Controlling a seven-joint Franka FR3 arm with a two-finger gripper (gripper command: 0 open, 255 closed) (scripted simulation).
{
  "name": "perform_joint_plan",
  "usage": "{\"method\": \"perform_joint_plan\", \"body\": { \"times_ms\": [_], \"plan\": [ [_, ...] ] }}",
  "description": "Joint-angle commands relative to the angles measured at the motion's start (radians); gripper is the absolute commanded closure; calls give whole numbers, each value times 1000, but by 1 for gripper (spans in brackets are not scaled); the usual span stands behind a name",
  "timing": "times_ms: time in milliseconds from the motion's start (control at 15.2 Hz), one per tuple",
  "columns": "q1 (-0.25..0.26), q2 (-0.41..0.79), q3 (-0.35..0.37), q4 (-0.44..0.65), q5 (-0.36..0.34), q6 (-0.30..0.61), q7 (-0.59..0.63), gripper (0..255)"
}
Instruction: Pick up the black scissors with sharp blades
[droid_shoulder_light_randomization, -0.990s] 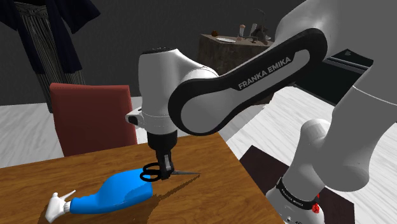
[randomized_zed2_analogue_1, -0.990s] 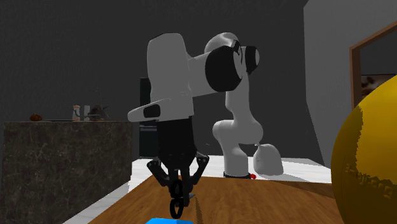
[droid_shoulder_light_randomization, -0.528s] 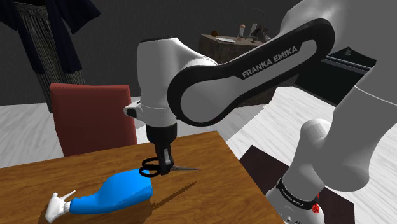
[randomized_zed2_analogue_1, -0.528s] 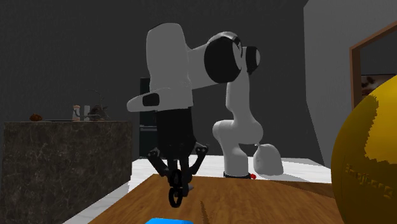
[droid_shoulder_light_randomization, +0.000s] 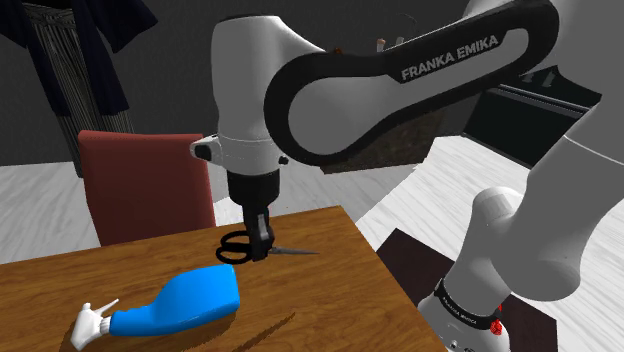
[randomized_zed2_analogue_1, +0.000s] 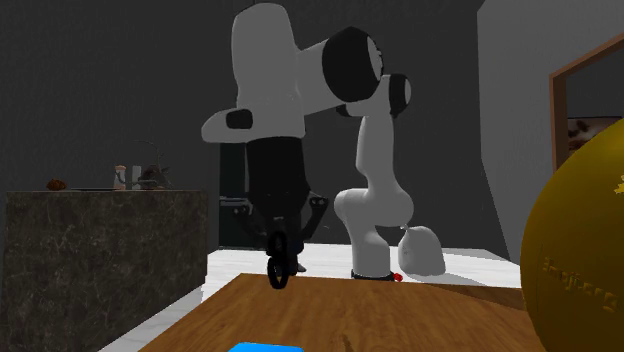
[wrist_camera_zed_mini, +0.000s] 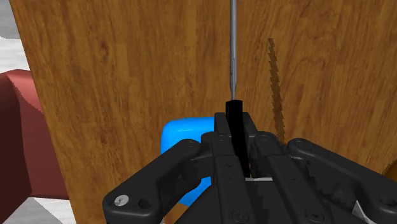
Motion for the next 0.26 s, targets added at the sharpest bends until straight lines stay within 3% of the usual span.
{"method": "perform_joint_plan", "body": {
  "times_ms": [0,198],
  "plan": [
    [-1,-12,-3,15,2,-27,-2,255],
    [-2,-16,-4,26,2,-43,-2,255]
  ]
}}
